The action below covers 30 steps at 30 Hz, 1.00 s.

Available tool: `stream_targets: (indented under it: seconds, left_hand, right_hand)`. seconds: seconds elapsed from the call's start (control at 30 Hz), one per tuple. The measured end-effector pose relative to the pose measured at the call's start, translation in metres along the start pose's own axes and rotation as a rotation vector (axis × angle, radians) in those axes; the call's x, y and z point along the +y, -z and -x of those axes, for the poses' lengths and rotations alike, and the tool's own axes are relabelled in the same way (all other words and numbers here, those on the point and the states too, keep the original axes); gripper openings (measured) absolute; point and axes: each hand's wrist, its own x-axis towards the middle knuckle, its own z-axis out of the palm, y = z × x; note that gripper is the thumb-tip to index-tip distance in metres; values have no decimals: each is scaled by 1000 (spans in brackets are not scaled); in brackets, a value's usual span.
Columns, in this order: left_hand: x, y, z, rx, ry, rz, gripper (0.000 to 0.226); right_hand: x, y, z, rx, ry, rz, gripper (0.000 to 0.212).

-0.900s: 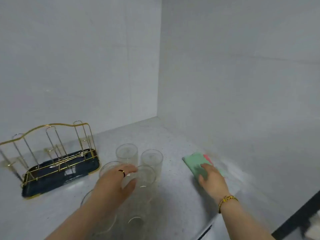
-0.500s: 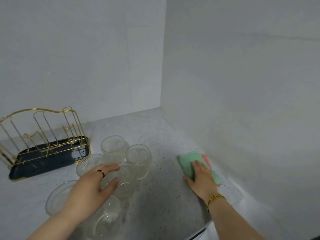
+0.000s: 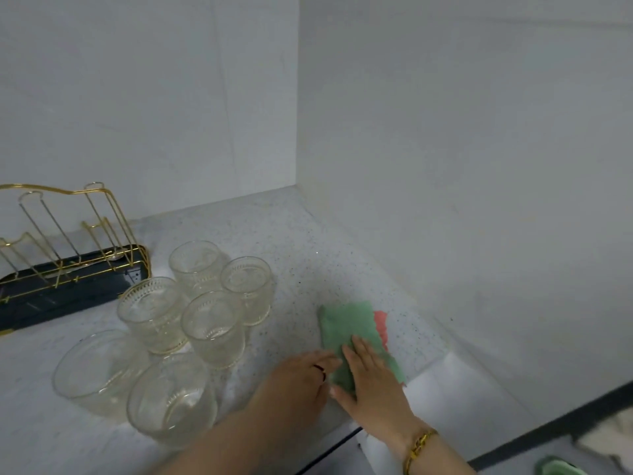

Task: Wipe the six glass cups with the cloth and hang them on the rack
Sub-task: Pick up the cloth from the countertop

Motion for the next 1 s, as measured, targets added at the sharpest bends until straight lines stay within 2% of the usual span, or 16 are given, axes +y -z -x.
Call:
stream_targets:
  seconds: [0.03, 0.1, 0.13, 0.17, 0.23, 0.33, 0.37, 0.43, 0.57, 0.63, 0.73, 0.8, 0.9, 1.0]
  left_hand:
    - [2, -7, -4, -122, 22, -19, 49]
    - [0, -18, -10, -230, 42, -77, 54]
    - [-2, -24, -12, -254, 47, -84, 57]
    - [-2, -26, -13, -267, 46, -83, 61]
    - [-4, -30, -15, -311, 10, -148, 73]
    - [-2, -25, -18, -299, -52, -242, 81]
    - [-3, -26, -18, -240, -126, -276, 78]
    - [1, -25, -17, -256, -136, -296, 62]
    - [2, -41, -13, -140, -155, -294, 35]
    - [6, -34, -12, -101, -67, -126, 33]
    - [0, -23, -27, -94, 227, 127, 23]
    - [-5, -13, -40, -62, 380, 300, 22]
    - [-13, -8, -55, -34, 417, 311, 29]
    - [-23, -12, -62, -70, 448, 186, 40]
  right_hand:
    - [4, 1, 4, -14, 14, -10, 79]
    - [15, 3, 11, 35, 64, 40, 76]
    - [18, 9, 18, 22, 56, 73, 81]
    - [22, 11, 23, -85, 21, 92, 82]
    - [33, 5, 26, -63, 32, 223, 73]
    - [46, 2, 25, 11, 189, 222, 76]
    - [45, 4, 25, 74, 247, 236, 64]
    - [47, 8, 20, 217, 365, 267, 35]
    - [51, 17, 22, 264, 397, 155, 29]
    - [47, 24, 25, 251, 329, 37, 26]
    - [45, 38, 13, 231, 117, -182, 26]
    - [42, 44, -3, 228, 46, -290, 28]
    - [39, 48, -27, 243, -20, -324, 29]
    - [40, 45, -42, 272, -28, -189, 44]
